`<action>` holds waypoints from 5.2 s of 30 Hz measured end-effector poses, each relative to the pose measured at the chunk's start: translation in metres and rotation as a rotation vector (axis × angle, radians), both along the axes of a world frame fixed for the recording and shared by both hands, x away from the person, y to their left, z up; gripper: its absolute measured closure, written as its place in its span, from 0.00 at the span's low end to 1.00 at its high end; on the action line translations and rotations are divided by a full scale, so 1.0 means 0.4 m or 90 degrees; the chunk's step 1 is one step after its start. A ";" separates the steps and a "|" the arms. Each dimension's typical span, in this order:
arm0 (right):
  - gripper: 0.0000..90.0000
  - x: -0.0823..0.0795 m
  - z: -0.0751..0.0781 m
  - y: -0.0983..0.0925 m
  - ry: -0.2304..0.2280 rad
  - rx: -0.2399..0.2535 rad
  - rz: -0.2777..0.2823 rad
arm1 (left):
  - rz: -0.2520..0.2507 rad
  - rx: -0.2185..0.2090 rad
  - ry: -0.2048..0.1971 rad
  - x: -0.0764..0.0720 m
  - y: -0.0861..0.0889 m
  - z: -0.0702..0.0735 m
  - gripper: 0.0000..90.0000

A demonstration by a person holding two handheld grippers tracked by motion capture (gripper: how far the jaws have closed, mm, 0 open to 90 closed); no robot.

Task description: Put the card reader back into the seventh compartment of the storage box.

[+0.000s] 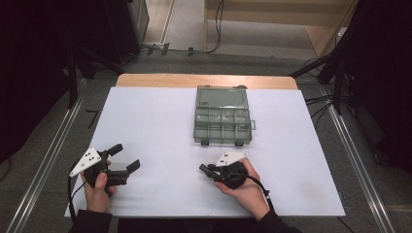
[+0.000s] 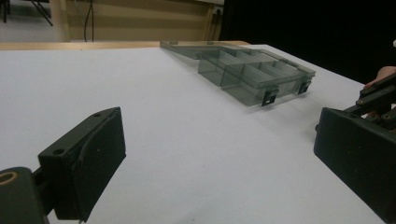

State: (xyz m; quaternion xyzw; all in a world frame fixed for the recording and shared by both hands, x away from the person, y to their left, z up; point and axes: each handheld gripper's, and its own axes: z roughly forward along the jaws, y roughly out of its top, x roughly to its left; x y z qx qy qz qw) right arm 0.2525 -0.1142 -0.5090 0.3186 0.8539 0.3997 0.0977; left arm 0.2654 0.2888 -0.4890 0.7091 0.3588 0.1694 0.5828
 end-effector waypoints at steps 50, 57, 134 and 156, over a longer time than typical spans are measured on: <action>0.80 0.017 0.070 -0.073 -0.031 0.060 -0.033 | -0.002 0.005 -0.002 0.000 -0.005 -0.002 0.02; 0.80 0.021 0.073 -0.078 -0.033 0.061 -0.036 | -0.001 0.005 -0.001 -0.001 -0.007 -0.003 0.02; 0.80 0.165 0.143 -0.176 -0.044 0.079 -0.129 | -0.009 0.001 -0.005 -0.003 -0.007 -0.004 0.02; 0.80 0.217 0.140 -0.175 -0.034 0.081 -0.155 | -0.009 0.000 -0.004 -0.002 -0.006 -0.005 0.02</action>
